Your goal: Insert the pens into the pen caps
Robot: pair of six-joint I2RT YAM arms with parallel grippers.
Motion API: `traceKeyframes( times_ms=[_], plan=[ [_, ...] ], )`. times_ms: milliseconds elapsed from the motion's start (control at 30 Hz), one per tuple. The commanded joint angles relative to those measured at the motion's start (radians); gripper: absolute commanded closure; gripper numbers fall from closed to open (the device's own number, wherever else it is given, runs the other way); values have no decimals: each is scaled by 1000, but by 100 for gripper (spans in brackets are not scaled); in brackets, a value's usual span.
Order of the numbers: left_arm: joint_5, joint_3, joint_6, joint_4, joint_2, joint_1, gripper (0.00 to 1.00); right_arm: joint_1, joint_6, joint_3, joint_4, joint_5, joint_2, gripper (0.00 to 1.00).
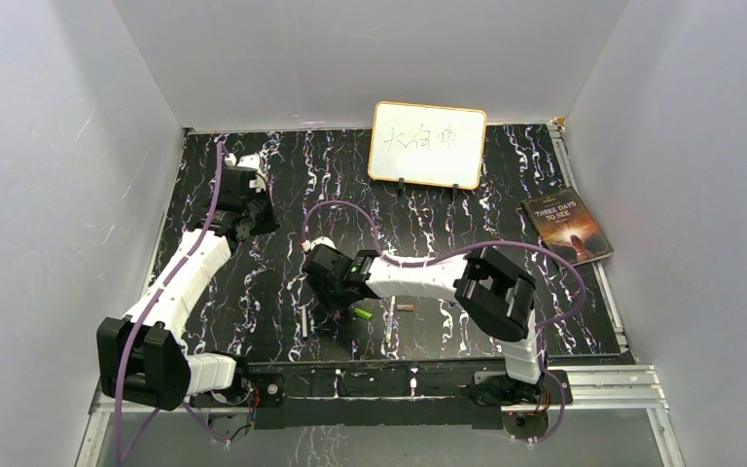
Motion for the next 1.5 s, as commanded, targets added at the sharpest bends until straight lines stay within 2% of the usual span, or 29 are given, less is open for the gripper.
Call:
traceKeyframes(
  times_ms=[0, 433, 533, 667, 800, 900, 1000, 1067, 1200, 1300, 1400, 1467],
  plan=[
    [5, 2, 18, -29, -30, 8, 100, 9, 3, 81, -60, 41, 28, 58],
    [16, -8, 24, -18, -37, 11, 100, 22, 7, 128, -123, 54, 85, 68],
    [25, -13, 25, -11, -37, 11, 100, 22, 9, 132, -120, 48, 94, 77],
    [31, -18, 30, -6, -44, 11, 100, 21, 13, 126, -106, 39, 89, 99],
    [59, -25, 33, 8, -57, 11, 100, 10, 19, 85, -52, 58, 24, 100],
    [129, -40, 28, 42, -83, 11, 100, -28, 26, 8, 47, 59, -102, 100],
    [306, -109, -29, 171, -145, 10, 100, -121, 49, -133, 237, -29, -323, 100],
    [470, -186, -110, 329, -201, 9, 100, -221, 97, -263, 423, -147, -459, 100],
    [662, -338, -315, 679, -290, -16, 100, -435, 238, -468, 748, -387, -654, 100],
    [697, -406, -419, 896, -317, -88, 100, -509, 307, -526, 884, -447, -726, 100],
    [656, -425, -445, 1011, -308, -225, 100, -520, 352, -598, 1072, -423, -811, 100],
    [646, -432, -470, 1103, -276, -301, 100, -526, 359, -591, 1110, -426, -835, 100]
  ],
)
